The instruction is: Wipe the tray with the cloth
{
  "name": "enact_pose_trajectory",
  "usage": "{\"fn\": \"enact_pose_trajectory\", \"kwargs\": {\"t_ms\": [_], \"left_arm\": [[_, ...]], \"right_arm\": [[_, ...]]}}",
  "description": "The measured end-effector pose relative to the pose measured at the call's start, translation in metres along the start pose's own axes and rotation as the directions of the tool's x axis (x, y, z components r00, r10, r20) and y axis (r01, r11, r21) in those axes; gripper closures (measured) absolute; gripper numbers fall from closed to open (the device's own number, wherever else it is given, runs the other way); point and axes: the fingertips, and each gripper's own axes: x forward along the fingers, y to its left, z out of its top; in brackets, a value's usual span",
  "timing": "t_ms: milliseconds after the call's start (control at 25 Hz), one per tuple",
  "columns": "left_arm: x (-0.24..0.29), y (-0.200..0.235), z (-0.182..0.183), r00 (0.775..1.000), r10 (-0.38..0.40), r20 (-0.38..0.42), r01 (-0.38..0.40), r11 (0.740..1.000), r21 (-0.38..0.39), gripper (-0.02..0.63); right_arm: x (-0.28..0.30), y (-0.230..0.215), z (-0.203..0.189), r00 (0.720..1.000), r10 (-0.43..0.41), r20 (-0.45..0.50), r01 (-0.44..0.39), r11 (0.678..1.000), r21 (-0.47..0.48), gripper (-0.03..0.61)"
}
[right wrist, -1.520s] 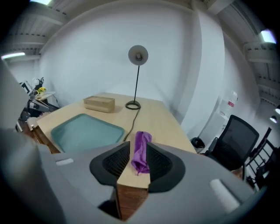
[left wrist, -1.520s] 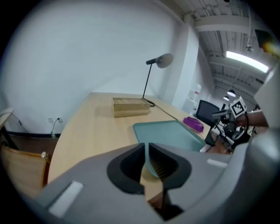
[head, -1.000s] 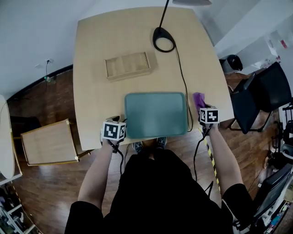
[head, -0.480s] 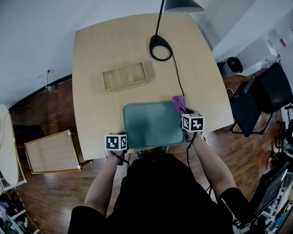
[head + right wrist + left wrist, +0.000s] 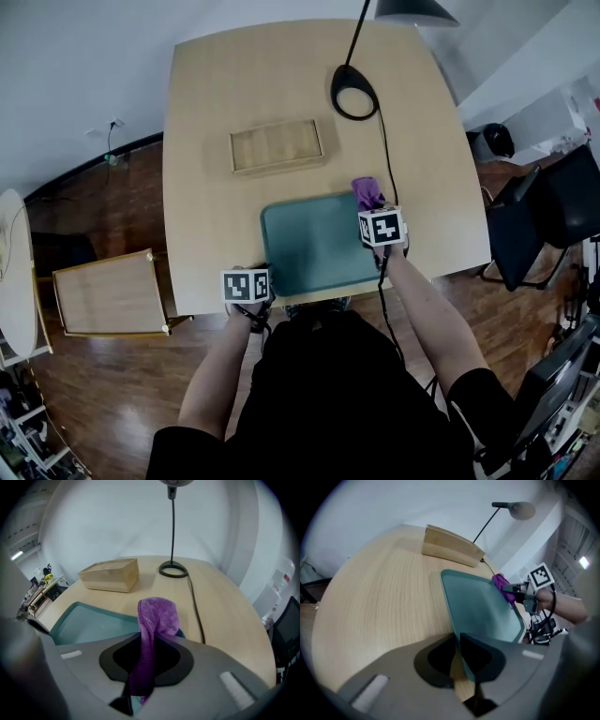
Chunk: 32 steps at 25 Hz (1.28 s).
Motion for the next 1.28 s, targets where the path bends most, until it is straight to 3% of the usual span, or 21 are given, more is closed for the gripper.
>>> {"fn": "enact_pose_trajectory", "kwargs": {"t_ms": [240, 400, 720, 1080, 1280], "left_arm": [[-0.001, -0.001, 0.0, 1.0, -0.009, 0.009, 0.009, 1.0, 0.011, 0.554], [-0.002, -0.002, 0.0, 1.0, -0.001, 0.006, 0.0, 1.0, 0.027, 0.552], [-0.002, -0.004, 0.0, 1.0, 0.013, 0.013, -0.014, 0.999, 0.05, 0.551], [-0.002, -0.002, -0.002, 1.0, 0.023, 0.006, -0.023, 0.998, 0.054, 0.551], [-0.002, 0.0, -0.002, 0.999, 0.037, -0.004, -0.037, 0.997, 0.066, 0.551]], "right_arm": [[0.007, 0.086, 0.015, 0.99, 0.138, 0.012, -0.137, 0.989, -0.061, 0.517], [0.01, 0.151, 0.026, 0.969, 0.247, -0.016, -0.248, 0.962, -0.113, 0.517], [0.009, 0.244, 0.042, 0.934, 0.358, -0.013, -0.356, 0.923, -0.144, 0.517], [0.018, 0.26, 0.031, 0.895, 0.437, -0.087, -0.445, 0.887, -0.122, 0.517], [0.011, 0.237, 0.037, 0.917, 0.396, -0.042, -0.398, 0.909, -0.127, 0.518]]}}
